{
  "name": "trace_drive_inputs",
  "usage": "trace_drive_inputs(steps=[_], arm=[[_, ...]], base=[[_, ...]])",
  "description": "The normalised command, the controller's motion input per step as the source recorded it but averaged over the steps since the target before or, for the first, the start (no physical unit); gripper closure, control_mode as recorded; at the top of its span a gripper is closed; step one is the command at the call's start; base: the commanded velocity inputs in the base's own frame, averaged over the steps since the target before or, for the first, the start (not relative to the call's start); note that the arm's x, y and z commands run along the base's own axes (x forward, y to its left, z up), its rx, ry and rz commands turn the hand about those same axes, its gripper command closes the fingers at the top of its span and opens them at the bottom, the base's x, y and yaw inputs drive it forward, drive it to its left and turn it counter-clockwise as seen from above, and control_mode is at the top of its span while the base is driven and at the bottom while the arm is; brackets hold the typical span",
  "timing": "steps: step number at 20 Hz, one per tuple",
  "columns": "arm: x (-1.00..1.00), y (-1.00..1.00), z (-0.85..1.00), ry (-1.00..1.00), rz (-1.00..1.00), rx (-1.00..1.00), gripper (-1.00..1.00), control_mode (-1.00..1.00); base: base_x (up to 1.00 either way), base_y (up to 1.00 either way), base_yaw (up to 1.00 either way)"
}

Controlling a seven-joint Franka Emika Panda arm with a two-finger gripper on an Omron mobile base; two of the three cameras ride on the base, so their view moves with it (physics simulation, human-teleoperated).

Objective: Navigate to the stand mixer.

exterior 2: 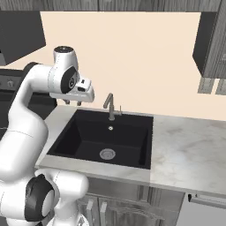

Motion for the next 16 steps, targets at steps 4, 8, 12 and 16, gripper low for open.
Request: trace_drive_inputs(steps=[4,8,12,16], arm=[[-0.26,0.0,-0.04,0.0,0.0,0.0,-1.0,-1.0],[-0.63,-0.02,-0.37,0.02,0.0,0.0,-1.0,-1.0],[-0.69,-0.01,-0.43,0.13,0.0,0.0,-1.0,-1.0],[-0.72,0.0,-0.46,0.11,0.0,0.0,-1.0,-1.0]], base=[[0.0,0.0,0.0],[0.0,0.0,0.0],[0.0,0.0,0.0],[0.0,0.0,0.0]])
